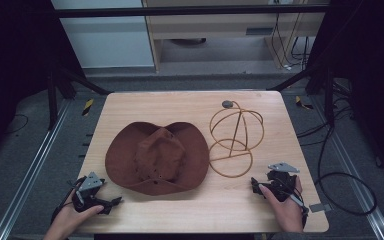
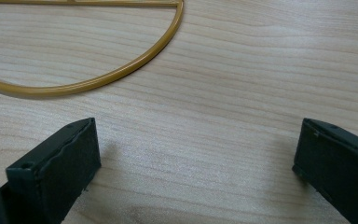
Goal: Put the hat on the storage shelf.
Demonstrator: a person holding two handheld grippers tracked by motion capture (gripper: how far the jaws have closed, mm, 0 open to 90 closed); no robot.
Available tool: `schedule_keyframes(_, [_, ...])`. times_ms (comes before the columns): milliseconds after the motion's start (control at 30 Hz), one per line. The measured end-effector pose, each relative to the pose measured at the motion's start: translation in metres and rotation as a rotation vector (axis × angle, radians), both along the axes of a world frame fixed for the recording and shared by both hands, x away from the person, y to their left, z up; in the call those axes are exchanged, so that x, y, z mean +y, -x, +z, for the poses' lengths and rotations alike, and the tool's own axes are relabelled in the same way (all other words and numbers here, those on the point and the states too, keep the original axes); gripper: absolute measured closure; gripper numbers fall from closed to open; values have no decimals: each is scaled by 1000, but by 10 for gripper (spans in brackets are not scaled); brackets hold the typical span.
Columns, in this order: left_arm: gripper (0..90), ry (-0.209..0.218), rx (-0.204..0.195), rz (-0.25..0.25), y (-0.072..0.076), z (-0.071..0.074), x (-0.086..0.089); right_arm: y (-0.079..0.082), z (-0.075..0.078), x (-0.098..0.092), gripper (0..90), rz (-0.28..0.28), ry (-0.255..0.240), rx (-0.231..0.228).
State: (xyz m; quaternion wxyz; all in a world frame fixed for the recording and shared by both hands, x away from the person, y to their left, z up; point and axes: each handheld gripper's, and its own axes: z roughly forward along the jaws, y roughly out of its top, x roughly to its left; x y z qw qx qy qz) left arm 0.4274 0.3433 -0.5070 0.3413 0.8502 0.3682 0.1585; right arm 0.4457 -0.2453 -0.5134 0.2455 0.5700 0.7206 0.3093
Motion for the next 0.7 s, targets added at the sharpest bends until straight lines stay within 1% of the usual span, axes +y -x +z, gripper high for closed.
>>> schedule_keyframes(333, [8,-4,2,-1,0,0,0,0,0,0,4,-2,-1,1])
schedule_keyframes(400, [9,-13,14,-1,0,2,0,0,0,0,4,-2,-1,1])
schedule_keyframes(467, [11,-13,15,-1,0,2,1,0,0,0,4,-2,-1,1])
schedule_keyframes(567, [55,-13,26,10,2,6,5,0,0,0,4,-3,-1,1])
schedule_keyframes(600, [48,18,6,12,5,11,8,0,0,0,4,-2,-1,0])
schedule_keyframes(633, [49,28,-9,6,7,14,8,0,0,0,4,-2,-1,0])
schedule_keyframes(667, [50,28,-9,6,7,14,8,0,0,0,4,-2,-1,0])
schedule_keyframes(700, [50,40,-16,-2,9,17,9,0,0,0,4,-1,0,0])
